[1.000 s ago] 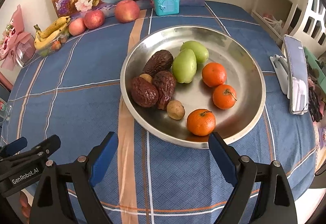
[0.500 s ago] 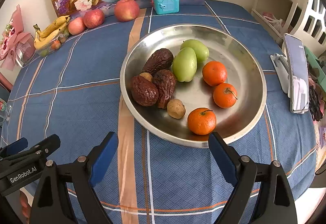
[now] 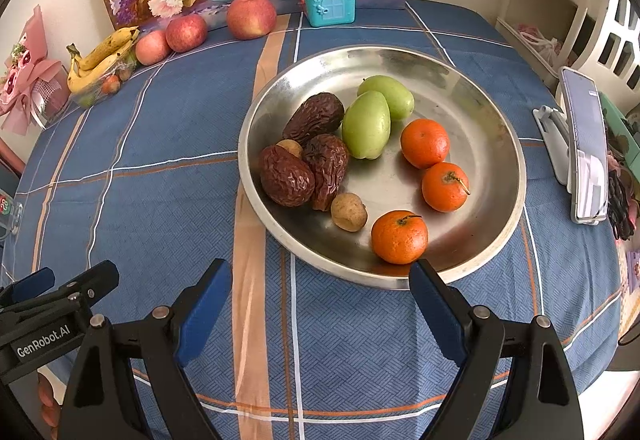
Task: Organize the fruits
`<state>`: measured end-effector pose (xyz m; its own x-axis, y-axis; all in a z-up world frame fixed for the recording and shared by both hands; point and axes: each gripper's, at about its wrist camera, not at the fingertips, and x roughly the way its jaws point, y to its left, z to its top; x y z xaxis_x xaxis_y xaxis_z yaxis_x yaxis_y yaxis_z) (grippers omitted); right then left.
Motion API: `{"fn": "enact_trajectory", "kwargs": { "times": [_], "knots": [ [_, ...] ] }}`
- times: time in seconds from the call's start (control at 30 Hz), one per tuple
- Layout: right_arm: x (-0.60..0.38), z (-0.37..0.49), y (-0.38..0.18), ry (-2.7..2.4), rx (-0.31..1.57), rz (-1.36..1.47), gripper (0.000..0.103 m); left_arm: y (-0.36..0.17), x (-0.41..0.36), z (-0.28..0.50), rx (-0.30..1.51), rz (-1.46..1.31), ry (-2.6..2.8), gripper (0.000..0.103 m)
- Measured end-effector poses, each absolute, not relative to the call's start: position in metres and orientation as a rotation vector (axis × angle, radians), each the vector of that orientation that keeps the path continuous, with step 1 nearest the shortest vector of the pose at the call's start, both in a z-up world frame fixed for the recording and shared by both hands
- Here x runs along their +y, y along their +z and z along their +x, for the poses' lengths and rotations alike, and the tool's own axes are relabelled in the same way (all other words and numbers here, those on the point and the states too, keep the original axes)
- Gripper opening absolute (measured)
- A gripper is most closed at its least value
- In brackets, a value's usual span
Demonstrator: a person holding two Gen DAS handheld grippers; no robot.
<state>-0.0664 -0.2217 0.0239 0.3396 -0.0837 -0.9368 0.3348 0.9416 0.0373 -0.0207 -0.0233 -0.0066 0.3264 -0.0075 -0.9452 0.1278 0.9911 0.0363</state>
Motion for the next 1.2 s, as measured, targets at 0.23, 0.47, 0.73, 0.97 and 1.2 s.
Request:
{"fn": "enact_trajectory", "kwargs": {
  "times": [0.23,0.47,0.73,0.97,1.2],
  "knots": [
    [-0.2213,-0.0666,0.0233,-0.271,1.199,0.237,0.090,-0.0067,-0.0233,-0.0209,1.237,0.108,-0.087,0.103],
    [-0.2214,-0.0664,0.0230,-0.270,1.200,0.237,0.090,-0.0066,-0.0220,-0.0201,1.238,0.108,-0.091,0.103],
    [-0.2213,-0.0663,0.0229,-0.271,1.200,0.237,0.090,-0.0067,-0.0219,-0.0202,1.237,0.108,-0.093,0.103],
    [-0.2209,-0.0663,0.0230,-0.272,1.200,0.238,0.090,-0.0062,-0.0213,-0.0203,1.235,0.113,-0.092,0.103],
    [-0.2216,-0.0663,0.0231,-0.270,1.201,0.237,0.090,0.0010,-0.0204,-0.0221,1.198,0.109,-0.090,0.103]
  ]
}}
